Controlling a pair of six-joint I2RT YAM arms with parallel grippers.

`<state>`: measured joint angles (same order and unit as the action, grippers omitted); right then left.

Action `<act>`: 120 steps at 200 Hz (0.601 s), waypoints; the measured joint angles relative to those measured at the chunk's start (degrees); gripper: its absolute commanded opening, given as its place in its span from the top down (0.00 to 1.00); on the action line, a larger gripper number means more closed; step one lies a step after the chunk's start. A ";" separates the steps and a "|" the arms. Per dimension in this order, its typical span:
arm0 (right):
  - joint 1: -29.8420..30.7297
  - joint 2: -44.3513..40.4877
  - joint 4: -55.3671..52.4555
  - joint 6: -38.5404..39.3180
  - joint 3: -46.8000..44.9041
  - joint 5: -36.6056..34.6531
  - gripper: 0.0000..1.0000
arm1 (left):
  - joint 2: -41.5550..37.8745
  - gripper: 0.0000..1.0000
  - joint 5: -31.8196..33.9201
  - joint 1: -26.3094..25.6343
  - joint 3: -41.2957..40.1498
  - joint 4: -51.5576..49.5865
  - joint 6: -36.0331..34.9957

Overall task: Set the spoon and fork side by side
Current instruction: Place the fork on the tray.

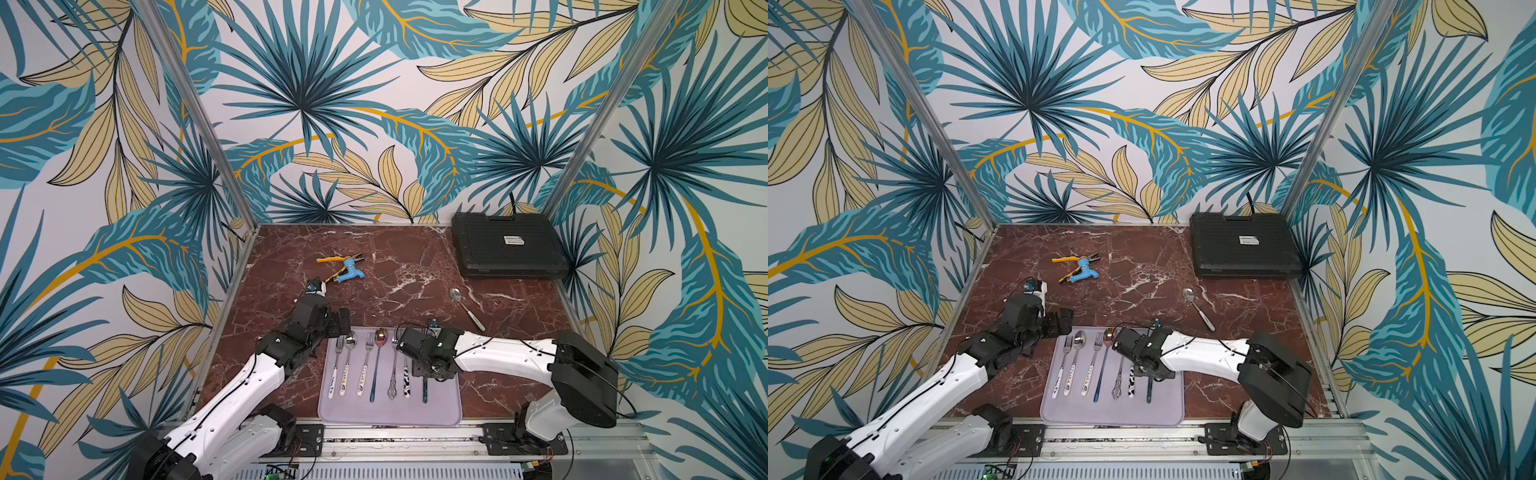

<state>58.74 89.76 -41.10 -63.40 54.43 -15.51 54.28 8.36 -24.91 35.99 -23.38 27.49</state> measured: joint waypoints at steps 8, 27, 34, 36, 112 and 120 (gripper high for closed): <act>-0.42 -1.07 -0.57 0.63 0.52 -0.37 0.30 | 0.00 0.00 0.00 0.00 0.00 0.00 0.00; -2.19 -3.58 -1.95 2.75 1.81 -1.31 0.25 | 0.00 0.00 0.00 0.00 0.00 0.00 0.00; -3.28 -4.57 -2.64 3.76 2.16 -1.66 0.24 | 0.00 0.00 0.00 0.00 0.00 -0.02 0.00; -3.63 -4.83 -2.80 4.11 2.23 -1.75 0.23 | 0.00 0.00 0.02 0.00 0.00 0.00 0.00; -23.80 -10.64 -6.47 21.94 4.94 -2.47 0.16 | -0.02 0.00 0.02 0.00 0.00 -0.02 0.02; -25.99 -10.14 -6.56 24.33 5.60 -2.21 0.16 | -0.07 0.00 0.04 0.00 0.00 -0.02 0.00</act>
<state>32.75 79.61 -47.66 -39.07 60.03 -17.72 54.22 8.40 -24.91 35.99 -23.40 27.49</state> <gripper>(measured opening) 0.841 0.999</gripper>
